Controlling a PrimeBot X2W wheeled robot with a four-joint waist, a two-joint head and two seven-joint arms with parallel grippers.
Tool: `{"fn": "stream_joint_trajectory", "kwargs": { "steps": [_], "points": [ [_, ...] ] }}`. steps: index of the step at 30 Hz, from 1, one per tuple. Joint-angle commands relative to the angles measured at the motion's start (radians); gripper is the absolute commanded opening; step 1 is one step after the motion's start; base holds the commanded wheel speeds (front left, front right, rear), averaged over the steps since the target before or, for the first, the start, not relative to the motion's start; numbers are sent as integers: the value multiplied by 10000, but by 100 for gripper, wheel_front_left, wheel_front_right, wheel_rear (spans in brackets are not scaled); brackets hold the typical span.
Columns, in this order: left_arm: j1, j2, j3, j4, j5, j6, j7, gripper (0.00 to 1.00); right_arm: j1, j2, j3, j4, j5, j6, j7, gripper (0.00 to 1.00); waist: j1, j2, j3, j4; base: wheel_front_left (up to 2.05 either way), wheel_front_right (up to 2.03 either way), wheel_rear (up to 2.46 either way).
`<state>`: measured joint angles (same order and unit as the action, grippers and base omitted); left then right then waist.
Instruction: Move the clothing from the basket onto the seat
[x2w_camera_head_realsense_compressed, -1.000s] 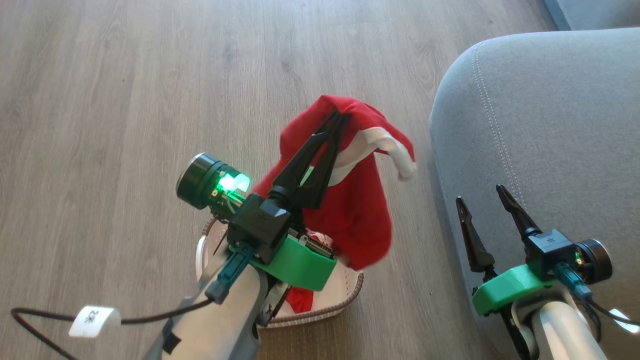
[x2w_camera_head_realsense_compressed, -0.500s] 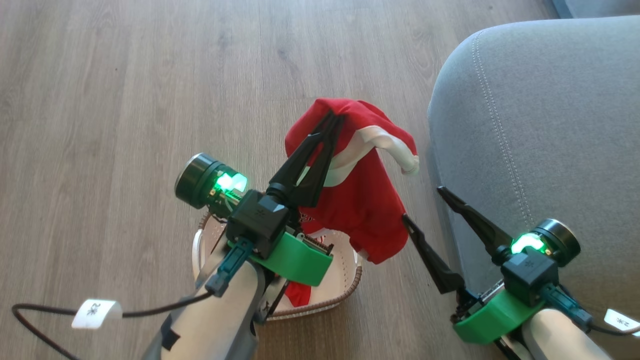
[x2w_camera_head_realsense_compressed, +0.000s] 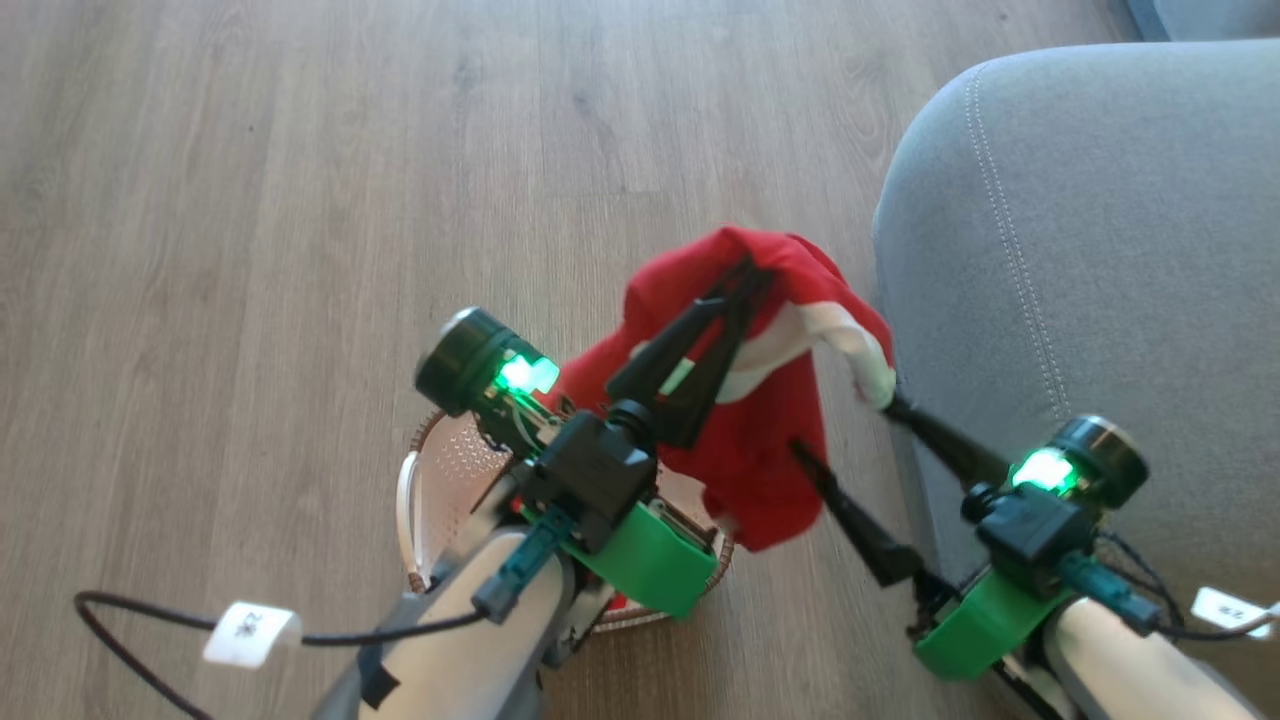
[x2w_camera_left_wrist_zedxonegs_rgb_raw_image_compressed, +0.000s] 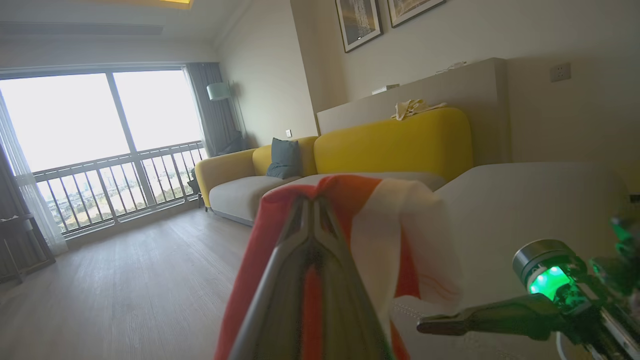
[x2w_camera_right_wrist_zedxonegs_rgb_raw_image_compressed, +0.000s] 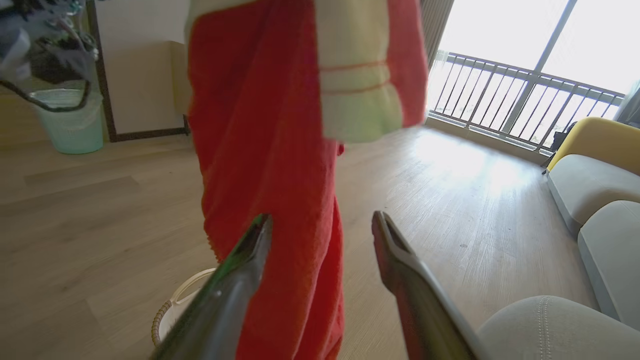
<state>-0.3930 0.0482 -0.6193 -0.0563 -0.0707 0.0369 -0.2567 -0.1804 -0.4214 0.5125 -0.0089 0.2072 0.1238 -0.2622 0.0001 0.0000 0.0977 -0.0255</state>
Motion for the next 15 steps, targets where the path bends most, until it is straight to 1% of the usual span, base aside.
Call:
{"fn": "stream_joint_trajectory", "kwargs": {
  "steps": [1,9,15],
  "points": [
    [-511,20,158,-418,81,-84,-51,0,-380,-315,313,-53,71,69,4,100,-1,0,-27,47,0,0,0],
    [-702,20,-602,-541,253,-363,-51,0,-999,-326,1097,556,153,69,4,100,-1,0,58,176,0,0,0],
    [-836,20,-1063,-676,256,-287,-51,0,-1304,-191,1348,958,175,69,4,100,-1,0,135,247,0,0,0]
  ]
}}
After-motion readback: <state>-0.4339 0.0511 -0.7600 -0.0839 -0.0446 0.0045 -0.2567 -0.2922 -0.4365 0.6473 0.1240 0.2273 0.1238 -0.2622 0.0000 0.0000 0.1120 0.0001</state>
